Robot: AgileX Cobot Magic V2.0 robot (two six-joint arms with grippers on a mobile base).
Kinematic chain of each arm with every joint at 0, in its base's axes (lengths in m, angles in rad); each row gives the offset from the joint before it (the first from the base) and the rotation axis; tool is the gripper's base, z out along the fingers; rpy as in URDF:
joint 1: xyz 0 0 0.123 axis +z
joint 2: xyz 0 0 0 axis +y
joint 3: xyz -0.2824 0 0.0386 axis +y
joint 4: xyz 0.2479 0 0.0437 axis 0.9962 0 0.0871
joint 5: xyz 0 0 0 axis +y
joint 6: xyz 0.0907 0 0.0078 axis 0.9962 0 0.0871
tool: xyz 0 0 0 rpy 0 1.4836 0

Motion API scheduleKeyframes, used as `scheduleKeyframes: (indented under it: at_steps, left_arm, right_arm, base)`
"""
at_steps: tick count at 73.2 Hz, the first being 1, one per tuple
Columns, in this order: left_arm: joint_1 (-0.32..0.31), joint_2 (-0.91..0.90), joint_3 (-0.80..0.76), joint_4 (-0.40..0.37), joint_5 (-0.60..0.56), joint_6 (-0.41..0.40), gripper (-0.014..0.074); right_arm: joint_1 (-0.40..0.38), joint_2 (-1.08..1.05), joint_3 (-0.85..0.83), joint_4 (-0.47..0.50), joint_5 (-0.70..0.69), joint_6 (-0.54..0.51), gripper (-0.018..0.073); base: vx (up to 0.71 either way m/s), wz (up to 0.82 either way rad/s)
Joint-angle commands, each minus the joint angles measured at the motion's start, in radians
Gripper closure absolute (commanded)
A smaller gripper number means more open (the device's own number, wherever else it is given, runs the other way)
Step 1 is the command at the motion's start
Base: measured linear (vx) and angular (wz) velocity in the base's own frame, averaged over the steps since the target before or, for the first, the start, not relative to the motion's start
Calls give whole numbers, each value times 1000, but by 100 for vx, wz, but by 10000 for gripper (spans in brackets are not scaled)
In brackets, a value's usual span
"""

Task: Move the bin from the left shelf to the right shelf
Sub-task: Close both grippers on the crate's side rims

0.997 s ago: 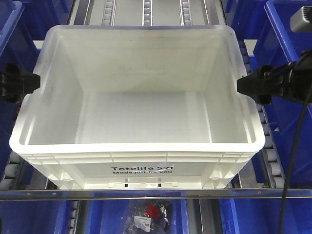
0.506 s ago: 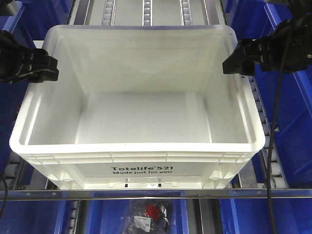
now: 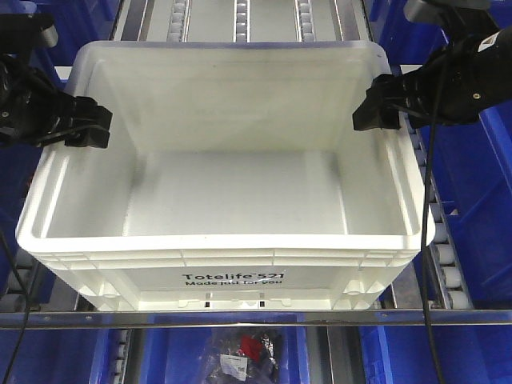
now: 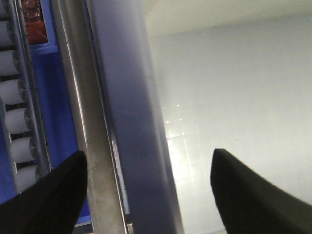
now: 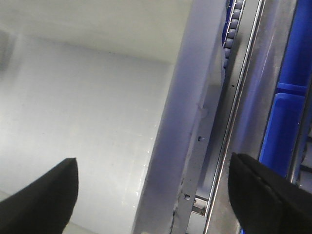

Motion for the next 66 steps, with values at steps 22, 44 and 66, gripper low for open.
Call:
scheduleKeyframes:
  at_steps: [22,44,66]
  left_arm:
    - [-6,-22,-33,-16,-42,0,97]
    - [-6,-22,-33,-16,-54,-24,97]
    - [-6,-22,-33,-16,-52,-24,97]
  right_arm:
    - [-1,-21,-32,37,-36,-10,-34]
    - [-1,-13,-32,48,-39,-14,-34]
    - [-1,39,-32,56,-38,-18,-34]
  base:
    - [0,0]
    - [0,0]
    - [0,0]
